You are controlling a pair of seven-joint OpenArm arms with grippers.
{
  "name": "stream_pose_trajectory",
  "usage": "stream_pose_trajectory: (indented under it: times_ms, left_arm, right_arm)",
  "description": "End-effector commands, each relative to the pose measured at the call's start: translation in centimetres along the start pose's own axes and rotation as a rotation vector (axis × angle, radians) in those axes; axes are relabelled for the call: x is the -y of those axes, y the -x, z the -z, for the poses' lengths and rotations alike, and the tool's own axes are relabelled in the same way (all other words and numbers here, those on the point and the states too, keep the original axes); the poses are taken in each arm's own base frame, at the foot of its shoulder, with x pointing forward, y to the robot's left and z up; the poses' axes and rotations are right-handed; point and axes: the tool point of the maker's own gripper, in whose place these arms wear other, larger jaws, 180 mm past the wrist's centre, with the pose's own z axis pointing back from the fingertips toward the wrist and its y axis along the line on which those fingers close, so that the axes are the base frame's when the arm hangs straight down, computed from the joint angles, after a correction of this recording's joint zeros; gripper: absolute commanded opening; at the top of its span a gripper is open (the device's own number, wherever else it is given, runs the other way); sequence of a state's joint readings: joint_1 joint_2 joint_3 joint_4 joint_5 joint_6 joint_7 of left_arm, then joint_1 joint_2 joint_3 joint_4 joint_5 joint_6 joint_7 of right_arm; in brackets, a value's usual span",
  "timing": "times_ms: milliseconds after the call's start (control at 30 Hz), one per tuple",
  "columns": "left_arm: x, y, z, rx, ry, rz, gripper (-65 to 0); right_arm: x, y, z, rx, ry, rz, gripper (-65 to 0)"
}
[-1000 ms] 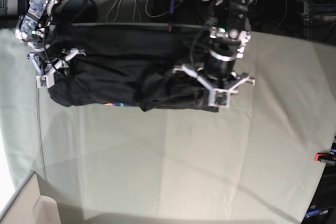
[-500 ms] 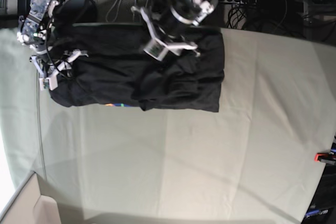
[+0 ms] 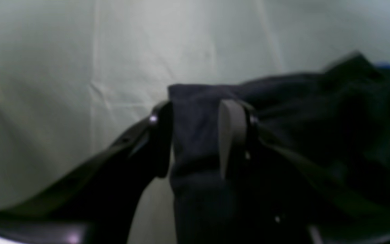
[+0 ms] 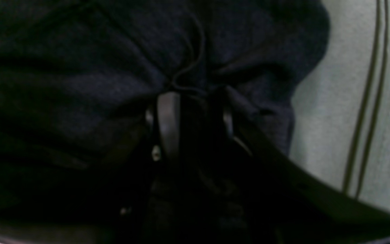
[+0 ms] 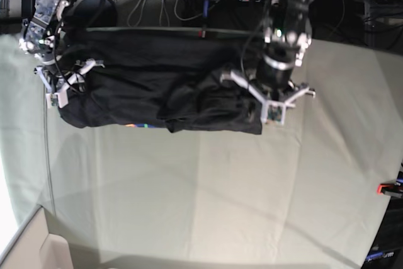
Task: Layout the t-shirt on the table in an organized manner, then fold the t-shirt properly
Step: 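Flatten the folded end with the left gripper and withdraw it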
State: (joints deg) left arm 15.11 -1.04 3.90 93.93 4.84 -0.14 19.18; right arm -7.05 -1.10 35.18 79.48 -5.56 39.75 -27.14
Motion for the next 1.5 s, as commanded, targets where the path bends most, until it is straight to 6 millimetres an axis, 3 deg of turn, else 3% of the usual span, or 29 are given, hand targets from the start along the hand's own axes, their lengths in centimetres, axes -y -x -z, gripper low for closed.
stream_pose_trajectory:
  times_ms: [0,167,333,467,667,800,933,1100,1233,1367,1467]
  left_arm:
    - [-0.1,-1.2,0.7,0.040,-0.002,0.001,-42.5]
    - [0.1,-0.2,2.2,0.004,0.003,0.005,-42.5]
    - [4.8,2.5,1.9,-0.061,0.123,0.053,-42.5]
    - [8.9,4.3,0.1,-0.090,0.238,0.100,-42.5]
    - [15.2,2.8,-4.1,-0.015,0.439,0.180,-42.5]
    - [16.0,0.1,-6.4,0.066,0.482,0.175,-42.5]
    - [13.5,-2.0,-6.2,0.108,0.407,0.139,-42.5]
    - [5.3,-0.5,-3.9,0.049,0.179,0.076,-42.2]
    - [-0.1,1.0,-3.0,-0.004,0.057,-0.097,-30.1]
    - [-3.2,2.9,-2.1,-0.085,0.008,-0.261,-16.7]
    - [-5.1,4.5,-1.3,-0.130,-0.027,-0.356,-14.7]
  right_arm:
    - [0.1,-0.8,-0.1,0.024,-0.002,-0.005,-48.0]
    - [0.1,-0.8,-0.1,0.023,-0.002,-0.007,-48.0]
    - [0.2,-0.6,-0.2,0.020,0.001,-0.004,-48.0]
    - [0.3,-0.5,-0.2,0.018,0.003,-0.003,-48.0]
    - [0.4,-0.5,-0.3,0.019,0.006,-0.004,-48.0]
    - [0.4,-0.5,-0.3,0.019,0.006,-0.004,-47.8]
    - [0.4,-0.5,-0.3,0.019,0.006,-0.004,-47.7]
    - [0.4,-0.5,-0.3,0.018,0.006,-0.004,-47.5]
    - [0.4,-0.4,-0.3,0.016,0.006,-0.004,-46.3]
    - [0.5,-0.6,-0.4,0.020,0.010,-0.007,-35.4]
    - [0.6,-0.8,-0.5,0.027,0.012,-0.006,-25.2]
